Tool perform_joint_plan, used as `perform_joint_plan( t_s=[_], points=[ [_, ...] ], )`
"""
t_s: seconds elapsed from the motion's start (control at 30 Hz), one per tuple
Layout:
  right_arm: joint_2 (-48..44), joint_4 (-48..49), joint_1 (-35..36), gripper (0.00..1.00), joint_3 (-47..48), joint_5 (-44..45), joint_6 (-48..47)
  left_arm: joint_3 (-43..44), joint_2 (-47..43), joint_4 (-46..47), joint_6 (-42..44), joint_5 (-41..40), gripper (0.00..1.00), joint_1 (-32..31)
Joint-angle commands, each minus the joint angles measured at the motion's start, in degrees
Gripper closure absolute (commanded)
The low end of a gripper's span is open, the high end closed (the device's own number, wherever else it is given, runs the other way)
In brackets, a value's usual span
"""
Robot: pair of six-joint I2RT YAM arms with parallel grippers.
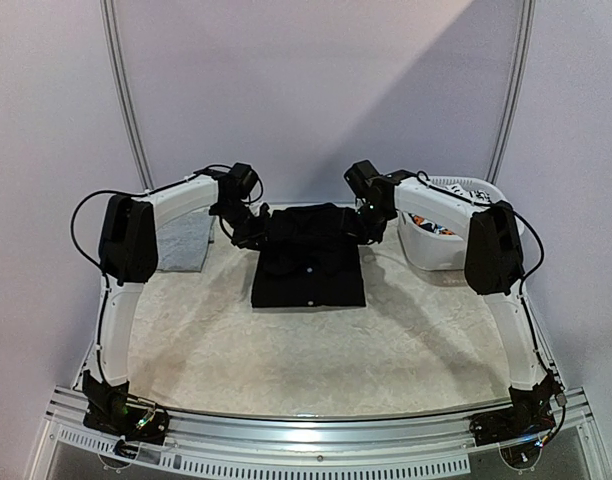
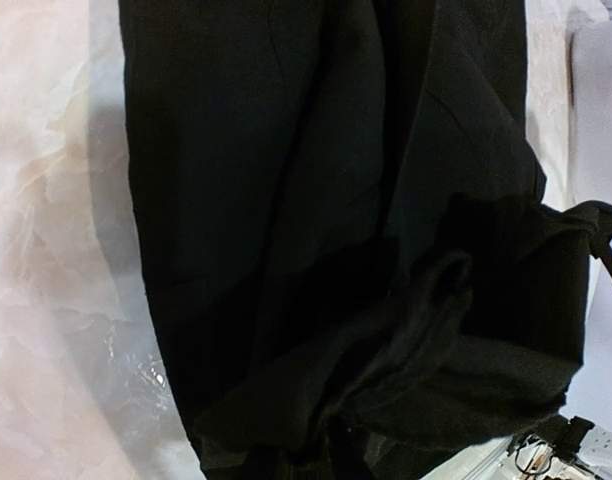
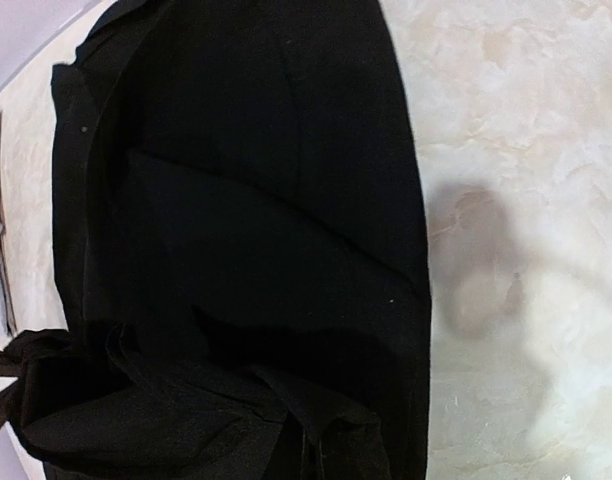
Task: Fold and stack the mixed laundry pile
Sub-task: Fold the rectangle-folded shirt at the center of the board.
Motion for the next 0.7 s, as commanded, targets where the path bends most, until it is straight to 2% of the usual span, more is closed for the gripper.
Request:
perform_joint_plan(
  t_s=[0.0,0.07,0.13,0.17,0.2,0.23,0.33,0.37,0.5,0.57,0.67],
  points=[
    [1.2,-0.7,-0.6,1.0,2.8,5.2,4.5,2.9,1.7,1.6,-2.2,0.4,0.86,0.9],
    [1.3,-0.4,-0.7,0.99,3.1,5.0,4.8,4.2,2.0,0.9,-2.3,0.1,0.81,1.3],
    [1.5,0.2,-0.9,0.92,3.3,3.6,5.2,5.4,1.6,-0.1,-2.3,-0.5,0.71,1.9],
    [1.6,0.4,-1.1,0.82,3.6,2.8,5.5,5.8,0.9,-0.6,-2.2,-0.7,0.6,2.0],
    [1.6,0.3,-1.1,0.75,4.0,2.3,5.9,6.2,0.1,-1.3,-1.8,-1.8,0.41,2.0],
    [1.6,-0.3,-1.1,0.71,4.5,2.6,6.2,6.3,-1.2,-1.7,-1.2,-2.8,0.28,2.0],
    [0.6,-3.1,-1.1,0.64,5.1,5.1,8.0,4.2,-6.0,-1.6,-0.1,-4.4,0.04,1.9],
    [-0.4,-3.6,-1.2,0.6,5.1,6.2,8.7,2.7,-7.6,-1.4,0.1,-4.8,0.01,1.8],
    [-4.4,-4.8,-1.0,0.46,3.6,7.7,7.6,-8.1,-16.5,-0.3,1.2,-5.9,0.0,1.8],
    [-7.4,-3.5,-1.0,0.41,-1.7,6.6,6.4,-14.9,-20.8,0.9,2.1,-5.9,0.02,1.7],
    [-16.0,3.5,-0.8,0.39,-16.7,3.0,4.5,-25.5,-26.6,3.8,2.9,-3.8,0.08,1.8]
  ],
)
